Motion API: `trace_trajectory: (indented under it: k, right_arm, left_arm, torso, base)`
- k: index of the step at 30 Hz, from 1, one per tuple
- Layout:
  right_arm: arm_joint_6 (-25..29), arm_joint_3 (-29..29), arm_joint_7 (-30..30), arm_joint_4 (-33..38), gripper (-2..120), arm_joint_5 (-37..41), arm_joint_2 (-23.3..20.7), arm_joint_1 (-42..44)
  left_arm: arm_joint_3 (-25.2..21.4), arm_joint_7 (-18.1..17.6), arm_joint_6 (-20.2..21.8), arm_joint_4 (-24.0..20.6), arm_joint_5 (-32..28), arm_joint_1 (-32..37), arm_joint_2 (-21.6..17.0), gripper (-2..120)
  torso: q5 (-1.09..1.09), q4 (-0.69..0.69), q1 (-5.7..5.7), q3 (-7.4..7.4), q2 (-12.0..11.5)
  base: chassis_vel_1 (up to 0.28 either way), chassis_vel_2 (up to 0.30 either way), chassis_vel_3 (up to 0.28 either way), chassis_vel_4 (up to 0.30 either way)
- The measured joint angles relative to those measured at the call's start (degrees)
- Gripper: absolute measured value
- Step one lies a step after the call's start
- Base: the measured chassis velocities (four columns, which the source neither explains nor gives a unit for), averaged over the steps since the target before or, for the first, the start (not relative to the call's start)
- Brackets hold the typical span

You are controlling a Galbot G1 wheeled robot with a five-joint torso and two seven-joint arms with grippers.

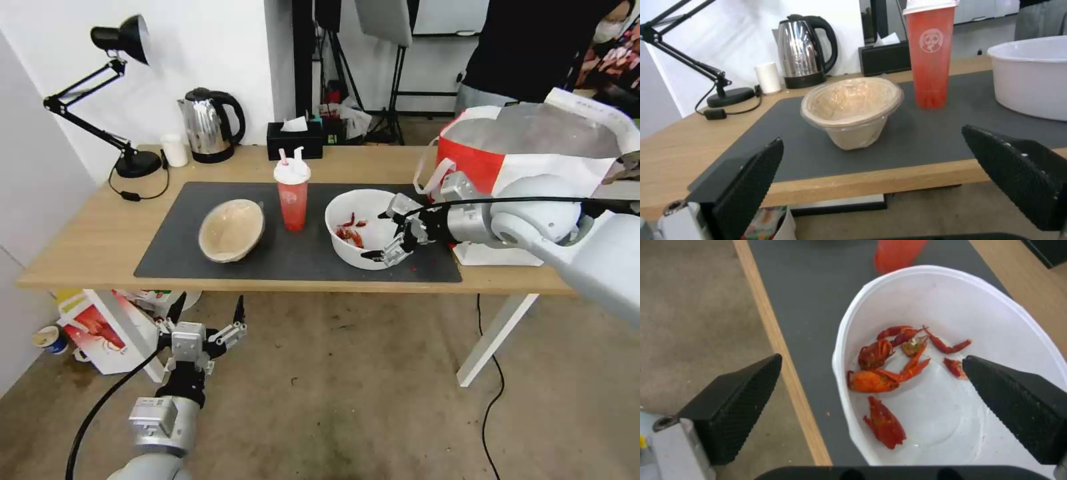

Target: Pick up the trash from the table and place it into the takeout bag.

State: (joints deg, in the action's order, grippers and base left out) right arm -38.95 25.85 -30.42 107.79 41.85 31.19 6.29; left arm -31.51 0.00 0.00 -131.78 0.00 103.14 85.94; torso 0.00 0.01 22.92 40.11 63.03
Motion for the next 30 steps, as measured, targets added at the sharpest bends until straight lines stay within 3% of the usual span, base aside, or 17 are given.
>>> trace_trajectory:
  k: [30]
  right_arm:
    - [-0.5, 3.9, -0.9, -1.9, 100, 0.2, 2.7, -1.3]
  left_arm:
    - [0.0, 0.0, 0.0, 0.0, 0.0, 0.0, 0.0, 100]
  torso:
    - [0.01, -0.01, 0.00, 0.00, 0.0]
  base:
    - [0.000, 0.000, 0.000, 0.000]
